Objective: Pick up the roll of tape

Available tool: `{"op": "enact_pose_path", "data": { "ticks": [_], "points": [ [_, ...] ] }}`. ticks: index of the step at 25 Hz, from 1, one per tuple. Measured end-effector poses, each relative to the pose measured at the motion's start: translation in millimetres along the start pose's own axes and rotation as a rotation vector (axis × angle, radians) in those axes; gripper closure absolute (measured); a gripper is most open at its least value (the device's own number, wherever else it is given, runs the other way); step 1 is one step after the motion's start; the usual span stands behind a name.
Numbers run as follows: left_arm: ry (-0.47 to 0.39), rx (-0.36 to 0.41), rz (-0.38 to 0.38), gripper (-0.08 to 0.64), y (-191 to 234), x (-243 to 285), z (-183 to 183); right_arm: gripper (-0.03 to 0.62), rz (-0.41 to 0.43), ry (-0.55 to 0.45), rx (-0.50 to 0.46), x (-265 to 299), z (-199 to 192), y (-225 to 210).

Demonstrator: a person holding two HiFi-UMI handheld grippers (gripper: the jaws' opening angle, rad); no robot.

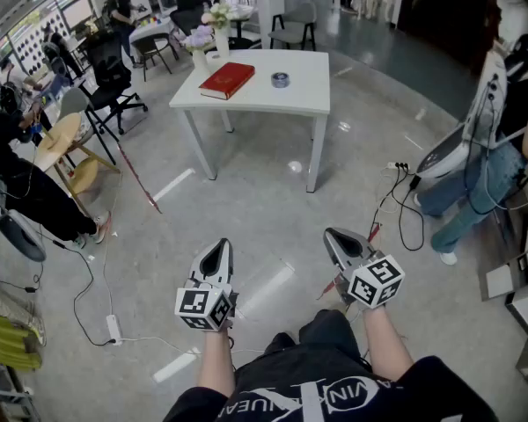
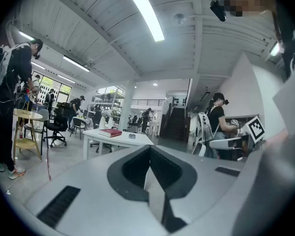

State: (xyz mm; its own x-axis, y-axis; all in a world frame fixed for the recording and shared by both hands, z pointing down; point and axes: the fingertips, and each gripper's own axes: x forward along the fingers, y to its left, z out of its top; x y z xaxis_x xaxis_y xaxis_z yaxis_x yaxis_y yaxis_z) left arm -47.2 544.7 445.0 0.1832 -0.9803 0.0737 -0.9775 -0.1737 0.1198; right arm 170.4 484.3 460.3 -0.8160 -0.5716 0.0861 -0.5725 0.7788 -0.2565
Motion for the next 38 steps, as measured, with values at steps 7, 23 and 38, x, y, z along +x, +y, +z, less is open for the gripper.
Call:
{"op": "enact_pose_path", "data": {
  "ticks": [7, 23, 38],
  "points": [
    [-0.015, 0.012, 0.001, 0.557, -1.2, -6.2, 8.7, 0.583, -0.007, -0.031, 0.014, -6.4, 4.1, 5.4],
    [0.003, -0.011, -0.047, 0.557, 3.0, 22.7, 5.9, 0.464, -0.111, -0.094, 0.090, -4.7, 21.4, -35.9],
    [0.024, -0.033, 0.024, 0.557, 77.4, 160.5, 30.6, 0.433, -0.062, -0.075, 0.141, 126.1, 64.0, -148.9]
  ]
}}
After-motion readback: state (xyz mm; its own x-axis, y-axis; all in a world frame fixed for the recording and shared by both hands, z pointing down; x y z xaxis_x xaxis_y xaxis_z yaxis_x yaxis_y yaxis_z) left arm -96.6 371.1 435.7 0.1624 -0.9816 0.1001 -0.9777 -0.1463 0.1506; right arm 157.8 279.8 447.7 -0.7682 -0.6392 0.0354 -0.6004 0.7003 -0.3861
